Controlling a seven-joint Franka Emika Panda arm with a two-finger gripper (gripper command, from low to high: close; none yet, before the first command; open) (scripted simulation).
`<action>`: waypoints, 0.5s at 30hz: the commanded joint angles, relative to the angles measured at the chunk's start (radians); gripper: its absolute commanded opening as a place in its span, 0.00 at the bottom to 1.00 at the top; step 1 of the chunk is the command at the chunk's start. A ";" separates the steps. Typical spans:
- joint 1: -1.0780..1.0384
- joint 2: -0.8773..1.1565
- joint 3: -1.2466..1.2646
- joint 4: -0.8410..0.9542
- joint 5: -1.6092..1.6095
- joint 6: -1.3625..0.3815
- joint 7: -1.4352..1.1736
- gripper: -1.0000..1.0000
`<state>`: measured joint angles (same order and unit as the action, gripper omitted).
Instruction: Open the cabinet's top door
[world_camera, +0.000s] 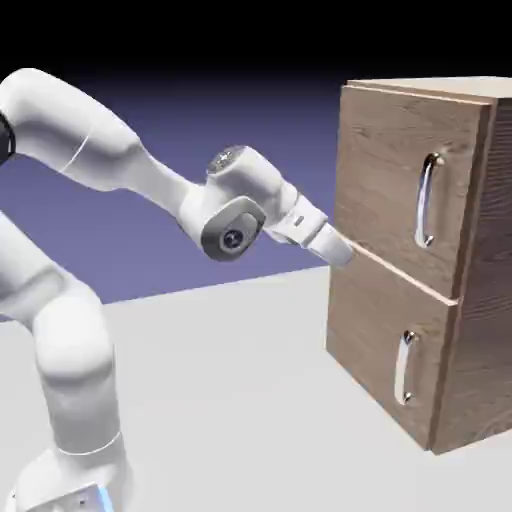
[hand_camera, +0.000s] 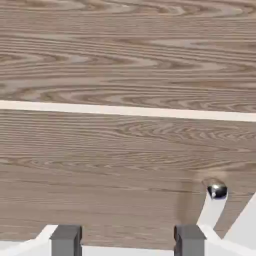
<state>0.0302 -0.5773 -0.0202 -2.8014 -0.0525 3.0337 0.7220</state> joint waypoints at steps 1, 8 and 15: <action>0.015 -0.006 -0.017 0.007 -0.044 -0.003 -0.016 0.50; 0.121 -0.048 -0.134 0.057 -0.348 -0.022 -0.126 0.50; 0.227 -0.090 -0.252 0.107 -0.652 -0.041 -0.236 0.50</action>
<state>0.2568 -0.6677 -0.2720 -2.6947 -0.7048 2.9931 0.4858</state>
